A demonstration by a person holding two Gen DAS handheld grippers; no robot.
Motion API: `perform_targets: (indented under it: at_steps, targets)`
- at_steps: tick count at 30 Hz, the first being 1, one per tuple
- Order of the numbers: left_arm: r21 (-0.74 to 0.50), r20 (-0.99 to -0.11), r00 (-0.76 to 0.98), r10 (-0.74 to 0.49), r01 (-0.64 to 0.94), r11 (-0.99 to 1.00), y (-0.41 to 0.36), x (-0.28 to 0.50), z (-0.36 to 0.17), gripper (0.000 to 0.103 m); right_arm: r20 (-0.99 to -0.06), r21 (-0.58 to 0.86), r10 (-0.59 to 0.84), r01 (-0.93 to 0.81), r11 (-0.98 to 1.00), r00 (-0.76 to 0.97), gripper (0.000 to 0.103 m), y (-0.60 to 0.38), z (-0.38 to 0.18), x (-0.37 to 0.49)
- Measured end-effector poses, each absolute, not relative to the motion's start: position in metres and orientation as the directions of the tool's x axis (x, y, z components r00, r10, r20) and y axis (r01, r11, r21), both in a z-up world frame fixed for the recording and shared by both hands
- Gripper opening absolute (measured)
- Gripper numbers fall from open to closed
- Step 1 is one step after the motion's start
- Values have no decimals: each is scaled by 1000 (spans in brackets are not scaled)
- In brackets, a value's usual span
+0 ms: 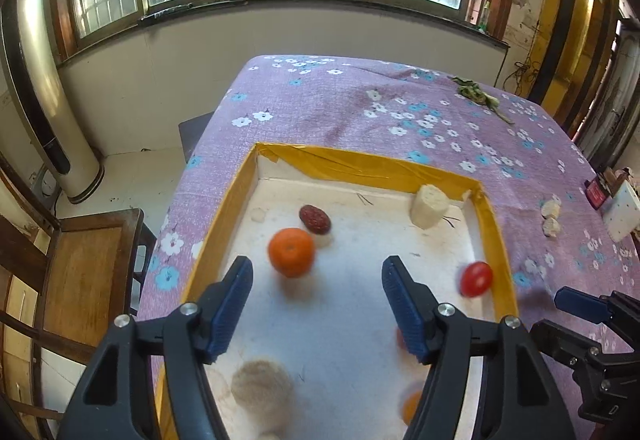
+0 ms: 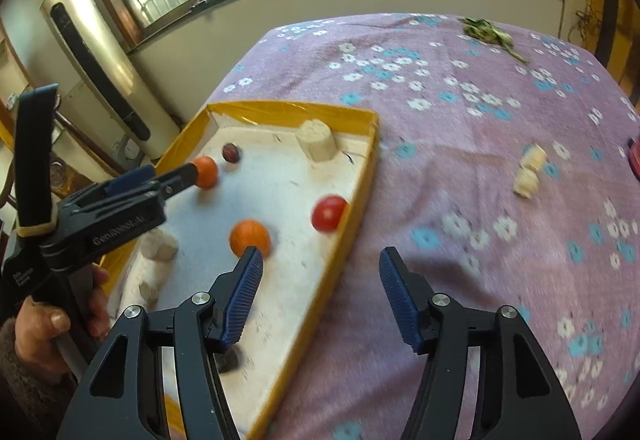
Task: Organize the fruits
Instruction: 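Withdraw both tools toward the last small cake pieces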
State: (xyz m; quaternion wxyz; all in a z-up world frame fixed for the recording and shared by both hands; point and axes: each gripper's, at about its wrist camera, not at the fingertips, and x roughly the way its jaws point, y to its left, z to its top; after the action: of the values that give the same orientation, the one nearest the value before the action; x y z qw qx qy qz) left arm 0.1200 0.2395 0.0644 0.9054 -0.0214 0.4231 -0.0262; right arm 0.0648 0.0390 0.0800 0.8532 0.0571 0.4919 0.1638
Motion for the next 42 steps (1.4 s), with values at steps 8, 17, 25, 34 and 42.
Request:
perform_targets:
  at_steps: [8,17,25,34,42]
  targets:
    - [-54,-762,643,-76,55,997,202,75,71,85,-828,280,293,-101,955,479,69,-32,68,26]
    - [-35,-794,600,-101,120,992,138,48,72,89,-828,285,239,14,958,508,71,-123,57,27]
    - [-14,-824,560,-88,134,991,100,31,65,89,-783,191,211,-97,977,585,71,-143,62,85]
    - [-4,-845,532,-56,99,995,79,24,57,89,-780,229,289,-176,957,555,69,-137,42,176]
    - [12,-850,524,-47,109,994,60,38,53,89,-815,214,239,-109,971,527,47,-168,26,176]
